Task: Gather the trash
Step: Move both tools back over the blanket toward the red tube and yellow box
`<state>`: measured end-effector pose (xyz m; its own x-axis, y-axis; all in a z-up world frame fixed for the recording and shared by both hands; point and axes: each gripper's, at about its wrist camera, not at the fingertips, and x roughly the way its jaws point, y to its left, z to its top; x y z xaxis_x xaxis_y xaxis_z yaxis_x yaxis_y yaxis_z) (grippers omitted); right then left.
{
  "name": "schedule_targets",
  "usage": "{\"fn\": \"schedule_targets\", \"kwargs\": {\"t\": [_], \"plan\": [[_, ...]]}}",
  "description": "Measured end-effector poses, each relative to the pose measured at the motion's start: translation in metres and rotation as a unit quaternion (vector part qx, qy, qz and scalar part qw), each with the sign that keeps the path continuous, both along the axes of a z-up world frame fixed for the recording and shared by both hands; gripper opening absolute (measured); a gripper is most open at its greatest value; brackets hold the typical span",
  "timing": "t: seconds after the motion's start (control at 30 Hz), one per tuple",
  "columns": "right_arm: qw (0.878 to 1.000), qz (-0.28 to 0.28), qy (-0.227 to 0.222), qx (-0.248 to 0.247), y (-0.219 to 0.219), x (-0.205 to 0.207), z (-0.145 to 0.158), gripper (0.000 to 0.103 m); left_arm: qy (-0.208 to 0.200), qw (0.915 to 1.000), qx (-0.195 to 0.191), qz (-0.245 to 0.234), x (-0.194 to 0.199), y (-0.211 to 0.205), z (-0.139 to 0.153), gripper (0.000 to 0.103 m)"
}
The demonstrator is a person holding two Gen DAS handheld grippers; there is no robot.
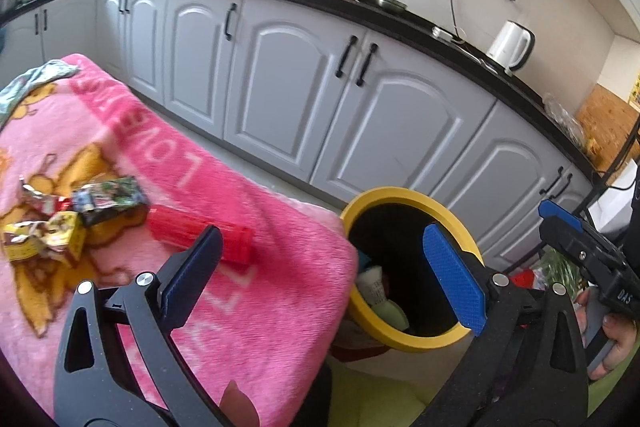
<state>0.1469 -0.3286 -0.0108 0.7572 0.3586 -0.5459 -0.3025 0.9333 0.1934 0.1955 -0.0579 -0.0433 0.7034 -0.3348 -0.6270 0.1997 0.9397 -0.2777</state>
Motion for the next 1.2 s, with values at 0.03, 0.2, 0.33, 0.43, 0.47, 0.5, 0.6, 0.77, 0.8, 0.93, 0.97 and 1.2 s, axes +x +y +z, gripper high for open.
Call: {"fn": "schedule_targets", "kwargs": {"t": [0.03,0.2,0.33,0.43,0.47,0.5,0.6,0.77,0.8,0.93,0.97,1.2], "plan": [[1.0,0.004,-0.001,-0.003,0.004,-0.001,0.001,0.085,-0.002,1.0,0.0,0.006,-0.001,0.005,0.001,0.092],[0.999,0.025,-0.007,-0.02,0.025,-0.004,0.004,0.085,-0.009,0.9995,-0.008,0.028,-0.007,0.032,0.007,0.092],[0.998,0.046,-0.012,-0.034,0.044,-0.007,0.005,0.086,-0.015,0.9988,-0.017,0.044,-0.012,0.049,0.012,0.092],[0.997,0.063,-0.014,-0.043,0.06,-0.009,0.006,0.086,-0.019,0.9981,-0.018,0.056,-0.016,0.061,0.014,0.092],[0.997,0.066,-0.014,-0.044,0.063,-0.01,0.006,0.086,-0.02,0.9978,-0.019,0.06,-0.017,0.065,0.015,0.092],[0.996,0.072,-0.014,-0.047,0.069,-0.01,0.006,0.086,-0.02,0.9976,-0.019,0.063,-0.018,0.068,0.015,0.092],[0.995,0.085,-0.015,-0.051,0.081,-0.011,0.006,0.086,-0.021,0.9966,-0.02,0.077,-0.022,0.081,0.015,0.092],[0.993,0.107,-0.012,-0.055,0.102,-0.009,0.005,0.086,-0.019,0.9942,-0.027,0.102,-0.026,0.104,0.014,0.092],[0.992,0.11,-0.011,-0.057,0.105,-0.008,0.004,0.086,-0.019,0.9938,-0.028,0.106,-0.027,0.108,0.014,0.092],[0.99,0.126,-0.01,-0.061,0.123,-0.007,0.003,0.086,-0.017,0.992,-0.034,0.121,-0.03,0.123,0.013,0.092],[0.989,0.131,-0.011,-0.064,0.128,-0.007,0.003,0.086,-0.016,0.9916,-0.034,0.124,-0.031,0.126,0.013,0.092],[0.985,0.155,-0.013,-0.074,0.16,-0.003,0.0,0.086,-0.009,0.9884,-0.042,0.146,-0.035,0.15,0.008,0.092]]}}
